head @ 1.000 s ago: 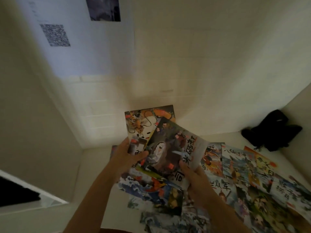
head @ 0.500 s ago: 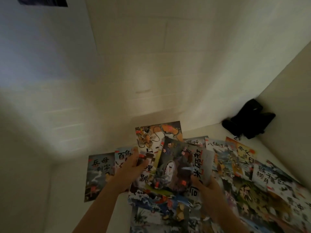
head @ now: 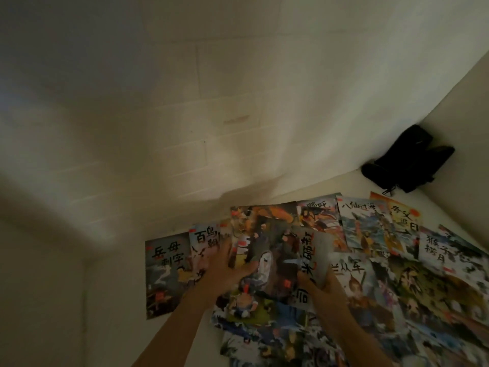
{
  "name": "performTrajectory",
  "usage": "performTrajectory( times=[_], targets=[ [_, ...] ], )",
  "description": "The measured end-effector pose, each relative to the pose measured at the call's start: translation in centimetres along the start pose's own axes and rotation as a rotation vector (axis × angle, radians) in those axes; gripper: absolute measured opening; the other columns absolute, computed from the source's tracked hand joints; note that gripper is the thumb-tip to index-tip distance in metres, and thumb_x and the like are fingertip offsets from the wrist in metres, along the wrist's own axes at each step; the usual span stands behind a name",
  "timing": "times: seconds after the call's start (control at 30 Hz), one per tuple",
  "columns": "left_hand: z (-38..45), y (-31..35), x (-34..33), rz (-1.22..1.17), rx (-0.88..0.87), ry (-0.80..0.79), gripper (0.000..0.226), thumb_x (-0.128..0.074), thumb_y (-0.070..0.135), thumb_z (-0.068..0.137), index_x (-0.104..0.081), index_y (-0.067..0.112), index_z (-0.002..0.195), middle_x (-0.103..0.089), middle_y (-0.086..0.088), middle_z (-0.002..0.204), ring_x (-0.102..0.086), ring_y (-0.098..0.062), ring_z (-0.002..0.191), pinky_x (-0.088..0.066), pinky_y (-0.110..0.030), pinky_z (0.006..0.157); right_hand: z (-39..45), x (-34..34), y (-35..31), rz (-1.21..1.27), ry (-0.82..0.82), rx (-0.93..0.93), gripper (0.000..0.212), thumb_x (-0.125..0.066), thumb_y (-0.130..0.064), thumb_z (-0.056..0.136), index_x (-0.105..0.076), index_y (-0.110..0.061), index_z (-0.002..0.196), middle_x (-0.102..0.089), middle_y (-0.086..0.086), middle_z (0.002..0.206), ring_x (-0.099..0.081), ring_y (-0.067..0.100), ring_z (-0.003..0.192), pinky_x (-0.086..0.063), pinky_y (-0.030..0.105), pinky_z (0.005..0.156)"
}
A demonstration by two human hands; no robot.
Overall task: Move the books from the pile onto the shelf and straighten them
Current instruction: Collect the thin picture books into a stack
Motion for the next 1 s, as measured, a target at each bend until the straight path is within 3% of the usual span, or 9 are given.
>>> performTrajectory(
  times=[0.13,0.2,0.3,0.4,0.57,0.63,0.77,0.87,1.0],
  targets=[
    [0.5,3.0,0.2,-0.01,-0.156,-0.005,0.072,-0.073,0.027,0.083,-0.029,0.042,0.137,-0.037,0.024,0.139,-0.039,-0.002,0.13,-0.041,-0.031,0.106,-0.9,0.2,-3.5,0.072,-0.001,0.156,0.077,-0.074,-0.002,0.077,-0.035,-0.033,0.136,-0.068,0.007,0.112,-0.069,0.028,0.096,-0.059,0.045,0.078],
    [0.6,4.9,0.8,0.008,-0.238,0.004,0.082,-0.074,0.04,0.079,-0.025,0.034,0.145,-0.037,0.016,0.146,-0.041,-0.007,0.133,-0.04,-0.043,0.109,-1.7,0.8,-7.0,0.031,0.018,0.338,0.066,-0.07,0.005,0.077,-0.044,-0.014,0.134,-0.07,0.007,0.109,-0.07,0.023,0.096,-0.06,0.038,0.079],
    [0.4,6.7,0.6,0.006,-0.312,-0.069,0.077,-0.07,0.034,0.083,-0.027,0.024,0.145,-0.047,0.012,0.142,-0.049,-0.008,0.128,-0.047,-0.034,0.102,-2.5,0.8,-9.4,-0.064,0.025,0.528,0.05,-0.073,-0.002,0.078,-0.053,-0.008,0.123,-0.067,0.004,0.114,-0.066,0.019,0.105,-0.057,0.035,0.086],
    [0.2,5.3,-0.7,0.079,-0.297,-0.122,0.061,-0.074,0.027,0.08,-0.04,0.031,0.131,-0.059,0.017,0.124,-0.058,-0.004,0.115,-0.052,-0.022,0.089,-2.4,-0.6,-6.8,-0.118,-0.031,0.438,0.057,-0.082,-0.02,0.07,-0.051,-0.013,0.118,-0.066,0.002,0.112,-0.066,0.017,0.104,-0.057,0.029,0.082],
    [0.7,1.1,-0.5,0.021,-0.164,-0.038,0.067,-0.077,0.024,0.078,-0.04,0.023,0.134,-0.058,0.01,0.125,-0.058,0.002,0.111,-0.052,-0.014,0.083,-1.8,-0.6,-3.2,-0.211,0.073,0.356,0.046,-0.082,-0.015,0.072,-0.055,-0.025,0.108,-0.064,-0.012,0.103,-0.065,0.01,0.097,-0.052,0.014,0.07],
    [0.7,0.8,-0.8,-0.033,-0.141,-0.019,0.062,-0.076,0.014,0.079,-0.044,0.025,0.13,-0.059,0.01,0.123,-0.059,0.004,0.108,-0.052,-0.014,0.082,-1.5,-1.1,-2.7,-0.169,0.03,0.362,0.052,-0.077,-0.007,0.077,-0.053,-0.022,0.12,-0.066,-0.01,0.111,-0.066,0.005,0.1,-0.055,0.021,0.079],
    [1.0,0.3,-1.8,0.012,-0.14,-0.002,0.068,-0.077,0.029,0.078,-0.041,0.028,0.136,-0.055,0.01,0.132,-0.053,0.002,0.119,-0.049,-0.022,0.096,-1.2,-1.5,-2.0,-0.089,0.136,0.344,0.034,-0.073,0.003,0.078,-0.053,-0.019,0.095,-0.066,0.004,0.092,-0.067,0.017,0.085,-0.058,0.025,0.073],
    [0.7,-0.4,-2.1,-0.053,-0.074,-0.033,0.086,-0.079,0.029,0.077,-0.024,0.043,0.141,-0.028,0.012,0.151,-0.032,-0.01,0.138,-0.037,-0.039,0.111,-1.7,-1.9,-1.0,-0.079,0.133,0.324,0.041,-0.077,-0.004,0.076,-0.052,-0.019,0.103,-0.066,0.003,0.1,-0.067,0.015,0.092,-0.057,0.029,0.075],
    [0.3,0.2,-2.2,-0.189,-0.083,-0.033,0.069,-0.065,0.004,0.088,-0.027,0.03,0.138,-0.041,0.011,0.129,-0.047,-0.003,0.117,-0.05,-0.018,0.088,-1.6,-2.7,-2.1,-0.188,0.168,0.363,0.041,-0.07,-0.011,0.084,-0.047,-0.018,0.117,-0.062,0.0,0.106,-0.063,0.017,0.097,-0.055,0.033,0.078]
  ],
)
Point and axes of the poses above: each hand's wrist, its own z-axis towards the middle knuckle, its own x-axis out of the back of the hand, y = z × x, the point moved 6 cm from there along z, towards the middle knuckle
